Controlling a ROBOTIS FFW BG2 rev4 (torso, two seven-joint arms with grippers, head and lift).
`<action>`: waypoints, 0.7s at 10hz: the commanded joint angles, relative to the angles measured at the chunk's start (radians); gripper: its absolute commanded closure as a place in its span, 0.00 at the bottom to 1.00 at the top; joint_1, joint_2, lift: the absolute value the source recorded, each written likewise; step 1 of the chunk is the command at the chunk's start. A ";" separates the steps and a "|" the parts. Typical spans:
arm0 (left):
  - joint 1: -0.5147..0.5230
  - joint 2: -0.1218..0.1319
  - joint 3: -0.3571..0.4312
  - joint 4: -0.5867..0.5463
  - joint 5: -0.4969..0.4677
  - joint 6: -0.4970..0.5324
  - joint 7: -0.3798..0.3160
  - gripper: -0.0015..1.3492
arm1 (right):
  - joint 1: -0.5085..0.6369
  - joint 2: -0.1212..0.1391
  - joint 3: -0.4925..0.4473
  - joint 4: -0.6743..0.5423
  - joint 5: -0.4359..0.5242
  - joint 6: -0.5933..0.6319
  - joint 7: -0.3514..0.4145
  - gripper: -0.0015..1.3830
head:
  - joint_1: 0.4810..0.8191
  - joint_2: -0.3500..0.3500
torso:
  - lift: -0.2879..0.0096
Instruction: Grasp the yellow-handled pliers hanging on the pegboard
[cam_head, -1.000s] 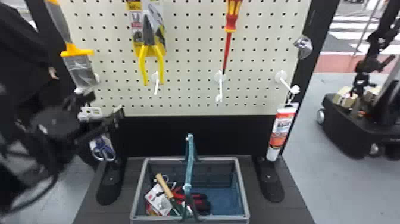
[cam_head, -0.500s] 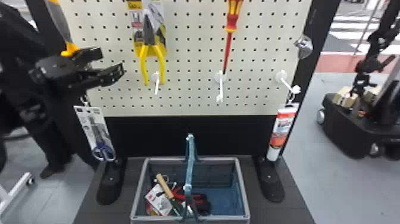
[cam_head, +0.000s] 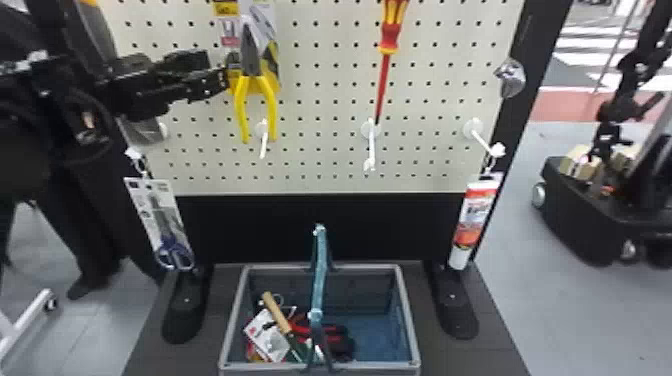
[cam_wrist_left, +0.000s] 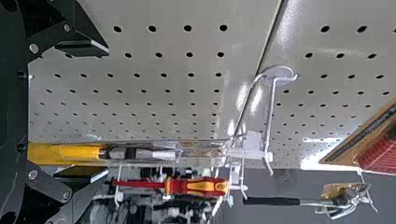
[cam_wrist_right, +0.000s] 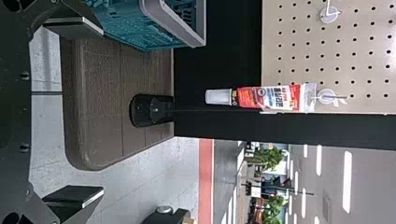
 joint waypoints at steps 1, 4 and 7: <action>-0.080 0.012 -0.052 0.124 0.077 -0.013 -0.044 0.27 | -0.008 0.000 0.000 0.010 0.001 0.001 0.000 0.08 | 0.20 0.50 | 0.63; -0.155 0.015 -0.136 0.195 0.140 0.024 -0.109 0.29 | -0.025 0.003 0.000 0.023 0.004 0.001 0.005 0.08 | 0.20 0.50 | 0.63; -0.181 0.022 -0.142 0.193 0.007 0.041 -0.158 0.80 | -0.023 0.005 0.000 0.027 0.003 0.001 0.005 0.08 | 0.20 0.50 | 0.63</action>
